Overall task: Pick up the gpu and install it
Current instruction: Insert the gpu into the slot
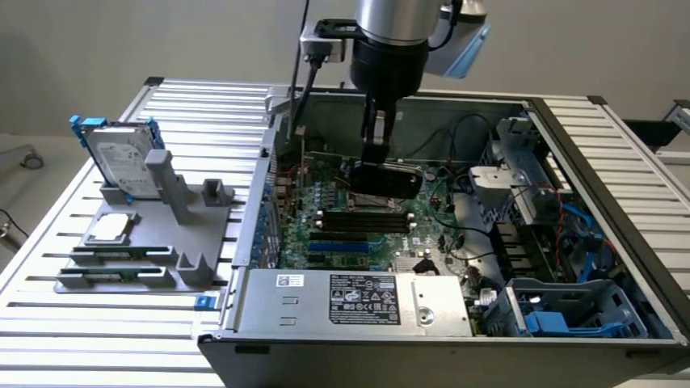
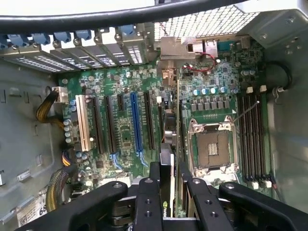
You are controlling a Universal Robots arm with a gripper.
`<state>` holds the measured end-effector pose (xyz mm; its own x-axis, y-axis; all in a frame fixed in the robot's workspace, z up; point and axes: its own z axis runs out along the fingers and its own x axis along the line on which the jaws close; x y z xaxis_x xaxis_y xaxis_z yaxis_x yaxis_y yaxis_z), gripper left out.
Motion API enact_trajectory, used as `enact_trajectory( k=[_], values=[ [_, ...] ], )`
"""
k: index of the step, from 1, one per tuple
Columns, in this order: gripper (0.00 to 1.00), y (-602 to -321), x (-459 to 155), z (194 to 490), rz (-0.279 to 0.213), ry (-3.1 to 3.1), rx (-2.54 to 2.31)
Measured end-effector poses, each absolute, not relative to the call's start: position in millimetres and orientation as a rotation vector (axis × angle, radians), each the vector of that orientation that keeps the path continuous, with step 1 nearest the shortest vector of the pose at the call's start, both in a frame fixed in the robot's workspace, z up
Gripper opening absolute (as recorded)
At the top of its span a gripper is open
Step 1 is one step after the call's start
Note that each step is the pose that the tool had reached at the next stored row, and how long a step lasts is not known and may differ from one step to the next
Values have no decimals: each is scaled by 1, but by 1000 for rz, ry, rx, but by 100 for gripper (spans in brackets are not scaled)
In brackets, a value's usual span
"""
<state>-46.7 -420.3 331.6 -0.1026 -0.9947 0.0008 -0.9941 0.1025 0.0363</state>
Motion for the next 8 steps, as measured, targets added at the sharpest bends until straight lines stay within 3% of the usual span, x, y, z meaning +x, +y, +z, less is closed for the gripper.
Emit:
enact_trajectory(
  k=[8],
  values=[
    [26, -442, -47, 326, -48, -2291, 2118]
  ],
)
